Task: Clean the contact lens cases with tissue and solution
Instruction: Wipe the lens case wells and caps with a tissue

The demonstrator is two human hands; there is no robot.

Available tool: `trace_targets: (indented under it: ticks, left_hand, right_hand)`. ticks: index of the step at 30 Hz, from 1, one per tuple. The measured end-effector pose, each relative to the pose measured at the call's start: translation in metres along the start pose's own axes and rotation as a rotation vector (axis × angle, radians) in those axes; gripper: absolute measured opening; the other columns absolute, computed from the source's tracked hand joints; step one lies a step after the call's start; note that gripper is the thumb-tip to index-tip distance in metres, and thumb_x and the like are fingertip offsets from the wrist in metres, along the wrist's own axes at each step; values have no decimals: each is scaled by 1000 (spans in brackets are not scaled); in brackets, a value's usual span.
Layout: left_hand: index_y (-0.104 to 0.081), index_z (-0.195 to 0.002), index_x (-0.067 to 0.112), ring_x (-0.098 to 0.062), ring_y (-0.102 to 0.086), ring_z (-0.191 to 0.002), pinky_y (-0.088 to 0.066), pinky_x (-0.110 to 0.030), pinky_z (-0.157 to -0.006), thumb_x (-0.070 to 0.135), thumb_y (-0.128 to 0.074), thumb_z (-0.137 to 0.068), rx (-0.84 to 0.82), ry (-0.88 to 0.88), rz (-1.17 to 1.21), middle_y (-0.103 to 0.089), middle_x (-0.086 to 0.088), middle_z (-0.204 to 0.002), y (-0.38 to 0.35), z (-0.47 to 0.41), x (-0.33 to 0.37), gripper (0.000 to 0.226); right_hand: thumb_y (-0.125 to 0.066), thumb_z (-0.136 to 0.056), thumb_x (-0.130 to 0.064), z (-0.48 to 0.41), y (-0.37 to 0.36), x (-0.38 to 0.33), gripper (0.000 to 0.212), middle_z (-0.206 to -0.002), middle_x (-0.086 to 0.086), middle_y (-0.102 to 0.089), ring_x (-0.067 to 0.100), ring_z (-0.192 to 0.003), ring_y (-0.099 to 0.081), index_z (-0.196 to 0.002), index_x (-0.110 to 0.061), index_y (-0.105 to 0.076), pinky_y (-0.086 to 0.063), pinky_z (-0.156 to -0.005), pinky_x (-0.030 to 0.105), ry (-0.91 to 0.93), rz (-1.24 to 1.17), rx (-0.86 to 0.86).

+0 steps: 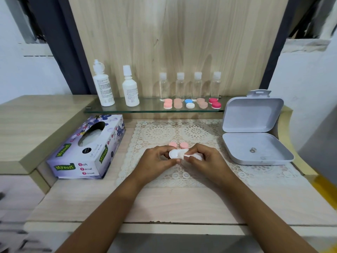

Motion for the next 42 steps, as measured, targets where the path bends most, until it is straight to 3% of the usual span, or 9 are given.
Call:
trace_targets:
  ticks: [3, 10, 13, 16, 23, 27, 31, 35, 42]
  left_hand:
    - [-68, -98, 36, 2, -60, -78, -45, -11, -74, 23, -78, -74, -16, 2, 12, -70, 10, -87, -1, 1, 3, 29]
    - [-64, -100, 41, 1, -60, -79, -45, -11, -75, 25, -76, -75, -41, 31, 6, -68, 7, -91, -1, 2, 4, 32]
    - [-68, -99, 31, 7, -59, -73, -42, -6, -72, 18, -77, -75, -38, 15, 42, -67, 13, -84, -1, 3, 7, 29]
    - [-70, -94, 28, 7, -59, -75, -41, -7, -71, 15, -78, -73, -30, -2, 86, -70, 14, -85, -1, 3, 7, 26]
    - [-73, -98, 23, 4, -58, -70, -42, -10, -67, 7, -73, -76, -67, 16, 77, -68, 10, -80, -1, 2, 4, 27]
    - [-71, -96, 34, 5, -59, -75, -42, -10, -70, 17, -78, -73, -35, 23, 52, -67, 10, -88, -1, 2, 5, 29]
    - [-70, -94, 36, 7, -57, -67, -40, -6, -66, 4, -71, -73, -38, 28, 12, -64, 8, -86, -1, 2, 4, 38]
    - [-71, -96, 39, -1, -62, -83, -46, -16, -76, 18, -79, -72, -11, 5, 11, -68, 7, -92, 0, 1, 1, 32]
    - [-72, -99, 34, -3, -61, -87, -46, -18, -79, 18, -79, -73, -6, -23, 18, -69, 14, -89, 1, -1, -1, 32]
  right_hand:
    - [-61, -83, 1, -2, 4, -5, 15, -64, 1, -58, 4, -52, -50, -71, -7, -59, -40, -48, 15, 71, 206, 69]
    - [-63, -83, -8, -9, 11, 1, 23, -62, -3, -65, 5, -57, -56, -71, -26, -57, -42, -57, 21, 124, 422, 119]
    - [-66, -81, -10, -9, 9, 4, 26, -77, -12, -61, 3, -72, -56, -70, -32, -58, -42, -66, 17, 215, 500, 142]
    - [-68, -79, -11, -9, 4, 7, 10, -86, -14, -52, 8, -86, -55, -80, -21, -68, -42, -76, 17, 372, 605, 163]
    - [-55, -81, -29, -9, -12, 6, 16, -82, -6, -59, 11, -79, -45, -86, -23, -68, -33, -63, 27, 687, 921, 117]
    - [-53, -81, -28, -11, -7, 5, 18, -81, -5, -60, 13, -78, -45, -85, -20, -68, -32, -63, 29, 688, 958, 199]
    - [-52, -84, -25, -4, -15, 4, 17, -82, -7, -59, 14, -77, -43, -87, -22, -68, -28, -62, 30, 737, 998, 95]
    - [-52, -82, -29, -7, -4, 4, 19, -83, -8, -59, 12, -78, -43, -87, -21, -69, -27, -64, 29, 669, 1010, 198]
    - [-61, -80, -21, -4, -1, 8, 8, -82, -8, -58, 11, -76, -44, -85, -21, -67, -32, -62, 29, 662, 1001, 148]
Point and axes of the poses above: each hand's wrist, its own z-axis away from the middle knuckle, its own y-axis out of the back of the hand, x = y × z, the point moved 2 cm from there along -z, towards the middle knuckle
